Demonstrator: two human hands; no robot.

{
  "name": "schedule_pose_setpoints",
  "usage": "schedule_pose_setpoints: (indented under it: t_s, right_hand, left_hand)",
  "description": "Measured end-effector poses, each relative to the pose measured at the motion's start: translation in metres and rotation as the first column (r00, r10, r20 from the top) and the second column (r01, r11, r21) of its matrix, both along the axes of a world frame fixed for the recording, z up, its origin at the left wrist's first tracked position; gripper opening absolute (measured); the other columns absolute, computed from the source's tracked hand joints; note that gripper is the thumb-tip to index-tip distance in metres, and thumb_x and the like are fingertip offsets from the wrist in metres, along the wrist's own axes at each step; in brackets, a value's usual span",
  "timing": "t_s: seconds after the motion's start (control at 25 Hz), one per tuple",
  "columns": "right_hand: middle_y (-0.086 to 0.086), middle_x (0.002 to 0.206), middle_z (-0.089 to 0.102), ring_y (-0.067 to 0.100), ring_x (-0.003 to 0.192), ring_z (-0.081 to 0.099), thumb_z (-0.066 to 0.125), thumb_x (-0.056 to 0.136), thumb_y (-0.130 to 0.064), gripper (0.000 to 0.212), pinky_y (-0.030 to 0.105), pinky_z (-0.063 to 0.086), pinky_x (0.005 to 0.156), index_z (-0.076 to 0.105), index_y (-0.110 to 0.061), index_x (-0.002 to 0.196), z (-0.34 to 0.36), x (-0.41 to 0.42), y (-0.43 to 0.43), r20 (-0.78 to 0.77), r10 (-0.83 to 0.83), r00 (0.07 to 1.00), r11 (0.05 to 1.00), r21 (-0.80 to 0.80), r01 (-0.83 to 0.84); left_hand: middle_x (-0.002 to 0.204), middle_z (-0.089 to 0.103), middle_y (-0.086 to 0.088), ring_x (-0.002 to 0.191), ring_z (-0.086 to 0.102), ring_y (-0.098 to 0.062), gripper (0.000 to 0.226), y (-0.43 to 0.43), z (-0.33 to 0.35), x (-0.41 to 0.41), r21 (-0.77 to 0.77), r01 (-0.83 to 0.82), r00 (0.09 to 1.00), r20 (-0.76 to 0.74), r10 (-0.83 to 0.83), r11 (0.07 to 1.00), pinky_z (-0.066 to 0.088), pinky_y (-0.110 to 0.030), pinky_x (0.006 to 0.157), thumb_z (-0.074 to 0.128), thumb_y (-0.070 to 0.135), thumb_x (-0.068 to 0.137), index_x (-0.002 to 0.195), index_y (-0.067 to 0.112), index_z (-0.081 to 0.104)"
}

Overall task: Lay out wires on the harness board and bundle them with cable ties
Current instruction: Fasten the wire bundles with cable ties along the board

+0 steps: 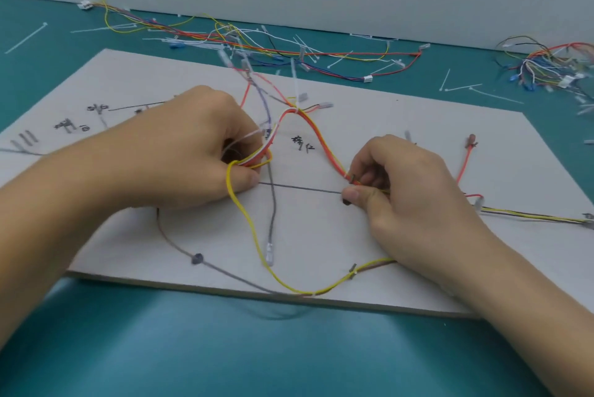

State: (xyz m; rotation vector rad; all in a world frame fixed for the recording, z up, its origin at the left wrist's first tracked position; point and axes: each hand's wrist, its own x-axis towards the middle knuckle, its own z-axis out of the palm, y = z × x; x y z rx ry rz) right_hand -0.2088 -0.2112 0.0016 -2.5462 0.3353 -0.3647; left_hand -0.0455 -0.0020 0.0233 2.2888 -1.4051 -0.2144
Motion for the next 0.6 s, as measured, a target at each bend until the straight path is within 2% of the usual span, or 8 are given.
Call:
schedule_pose_setpoints:
  t_s: [0.12,0.2,0.32,0.4,0.52,0.6]
  right_hand:
    - [-0.001,0.089,0.060,0.014,0.083,0.053,0.078,0.086,-0.015,0.016,0.029,0.043,0.078,0.063,-0.012,0.091,0.001,0.016,0.020,-0.014,0.100,0.995,0.995,-0.007,-0.100]
    - [-0.001,0.093,0.059,0.017,0.087,0.055,0.078,0.087,-0.024,0.018,0.032,0.044,0.082,0.064,-0.015,0.095,0.006,0.026,0.027,-0.067,0.149,0.987,0.987,-0.054,-0.152]
    - [-0.008,0.102,0.057,0.014,0.095,0.054,0.080,0.082,-0.042,0.031,0.034,0.045,0.087,0.065,-0.028,0.105,0.028,0.030,0.013,-0.132,0.135,0.982,0.972,-0.173,-0.157]
    - [-0.012,0.106,0.054,0.012,0.099,0.052,0.075,0.075,-0.053,0.037,0.037,0.047,0.088,0.061,-0.035,0.104,0.040,0.023,-0.001,-0.175,0.058,0.983,0.975,-0.203,-0.094]
    - [-0.016,0.101,0.050,0.013,0.094,0.054,0.067,0.070,-0.068,0.040,0.039,0.049,0.084,0.059,-0.039,0.096,0.045,0.012,-0.013,-0.395,-0.105,0.913,0.974,-0.228,0.013]
    - [-0.014,0.095,0.049,0.014,0.090,0.055,0.070,0.079,-0.061,0.027,0.036,0.046,0.077,0.059,-0.036,0.086,0.041,0.010,-0.016,-0.419,-0.124,0.899,0.964,-0.267,0.009]
  left_hand:
    - [0.065,0.069,0.010,0.060,0.066,-0.012,0.031,0.026,0.007,0.014,0.077,-0.086,0.995,-0.047,0.090,0.993,0.060,-0.045,0.059,0.067,0.059,0.063,0.081,0.035,0.075]
    - [0.065,0.070,0.017,0.056,0.066,-0.006,0.030,0.040,0.010,0.020,0.118,-0.136,0.986,-0.084,0.147,0.984,0.061,-0.044,0.057,0.069,0.065,0.060,0.081,0.044,0.075]
    - [0.061,0.068,0.017,0.050,0.064,-0.007,0.044,0.048,0.012,0.027,0.158,-0.144,0.975,-0.146,0.167,0.977,0.059,-0.039,0.051,0.068,0.083,0.061,0.083,0.046,0.074]
    - [0.060,0.067,0.018,0.048,0.061,-0.006,0.054,0.051,0.014,0.029,0.149,-0.140,0.975,-0.151,0.162,0.979,0.055,-0.032,0.045,0.061,0.093,0.061,0.083,0.045,0.074]
    - [0.060,0.067,0.019,0.049,0.061,-0.005,0.038,0.049,0.013,0.027,0.155,-0.128,0.977,-0.152,0.152,0.979,0.057,-0.035,0.048,0.067,0.080,0.063,0.083,0.048,0.074]
    - [0.062,0.068,0.019,0.049,0.060,-0.005,0.032,0.047,0.011,0.026,0.152,-0.120,0.978,-0.151,0.143,0.981,0.057,-0.036,0.051,0.066,0.074,0.065,0.083,0.048,0.074]
